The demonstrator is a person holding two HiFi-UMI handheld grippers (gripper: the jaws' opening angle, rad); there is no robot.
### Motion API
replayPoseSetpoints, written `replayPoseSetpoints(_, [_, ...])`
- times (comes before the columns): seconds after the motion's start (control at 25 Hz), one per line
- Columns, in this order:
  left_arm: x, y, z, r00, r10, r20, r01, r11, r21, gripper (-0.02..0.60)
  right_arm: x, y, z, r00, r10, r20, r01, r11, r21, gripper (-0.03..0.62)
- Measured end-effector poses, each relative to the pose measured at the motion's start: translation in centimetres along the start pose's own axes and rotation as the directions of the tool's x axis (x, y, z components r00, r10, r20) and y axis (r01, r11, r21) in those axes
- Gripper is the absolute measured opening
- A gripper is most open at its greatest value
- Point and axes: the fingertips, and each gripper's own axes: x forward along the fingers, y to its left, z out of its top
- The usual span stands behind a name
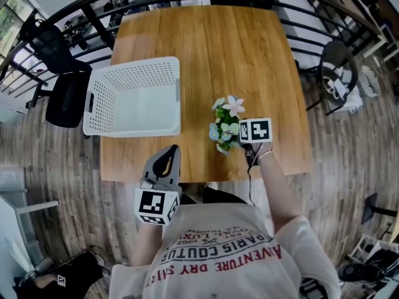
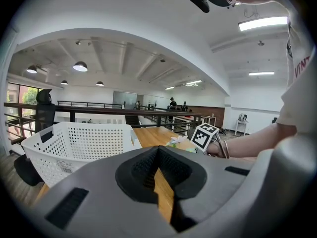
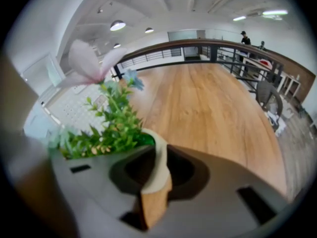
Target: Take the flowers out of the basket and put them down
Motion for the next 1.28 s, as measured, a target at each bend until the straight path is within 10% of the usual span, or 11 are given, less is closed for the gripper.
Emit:
replayPoseSetpoints(0.24, [0.2, 0.9, 1.4, 0.999, 0.005, 0.032, -0.005, 1.000, 0.009, 0.026, -6.0, 0.8, 4.8, 0.974, -0.034, 0.222, 0.047, 0.998, -0.053, 0.059])
replayPoseSetpoints(0.6, [0.4, 2.2, 4.0, 0.997, -0.001, 0.074, 0.000, 1.000, 0.015, 0.026, -15.9, 8.9, 9.0, 0.804, 0.152, 0.574, -0.003, 0.968, -0.251, 0.032])
replayPoseSetpoints(0.96, [0.1, 5.3, 5.9, 0.993, 0.022, 0.118, -0.019, 0.999, -0.028, 0.026, -20.3, 15.5, 11.4, 0.641, 0.305, 0.705, 0.025, 0.909, -0.417, 0.028])
replayPoseSetpoints(1.28, [-0.7, 7.3, 7.2, 0.990, 0.036, 0.138, -0.034, 0.999, -0.018, 0.026, -21.0, 17.9, 12.4, 0.598, 0.331, 0.730, 0.033, 0.900, -0.435, 0.028])
